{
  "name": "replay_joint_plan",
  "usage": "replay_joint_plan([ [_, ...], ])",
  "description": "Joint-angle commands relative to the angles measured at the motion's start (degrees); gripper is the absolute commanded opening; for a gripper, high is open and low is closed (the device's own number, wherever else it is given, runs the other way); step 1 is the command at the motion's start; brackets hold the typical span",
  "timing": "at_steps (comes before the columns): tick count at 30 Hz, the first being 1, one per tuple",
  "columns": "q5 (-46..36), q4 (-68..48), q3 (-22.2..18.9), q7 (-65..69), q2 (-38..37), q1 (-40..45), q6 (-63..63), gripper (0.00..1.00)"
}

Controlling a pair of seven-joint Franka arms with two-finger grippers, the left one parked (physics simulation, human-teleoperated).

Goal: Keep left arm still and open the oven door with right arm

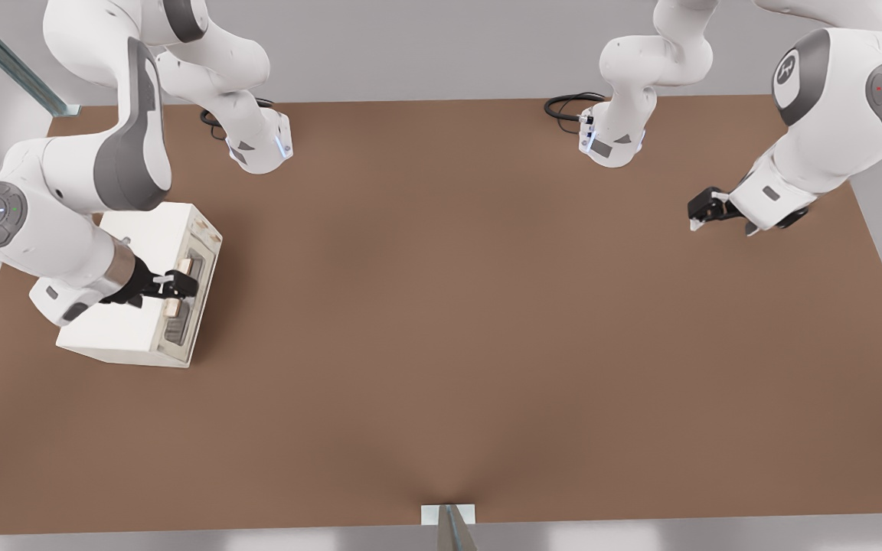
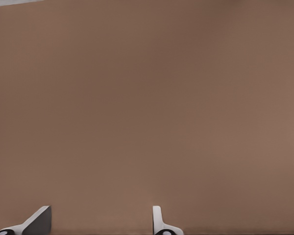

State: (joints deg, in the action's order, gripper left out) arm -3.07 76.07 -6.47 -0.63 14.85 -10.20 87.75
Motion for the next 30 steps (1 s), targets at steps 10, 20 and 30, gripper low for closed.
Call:
replay_joint_plan([
  [10, 38.5, 0.0, 1.6, -12.5, 20.7, -12.9, -11.8, 0.21],
  [20, 36.2, 13.0, -0.6, -31.6, 13.5, -16.9, -18.4, 0.21],
  [30, 43.4, 22.1, -3.0, -40.2, 13.7, -15.5, -3.7, 0.21],
])
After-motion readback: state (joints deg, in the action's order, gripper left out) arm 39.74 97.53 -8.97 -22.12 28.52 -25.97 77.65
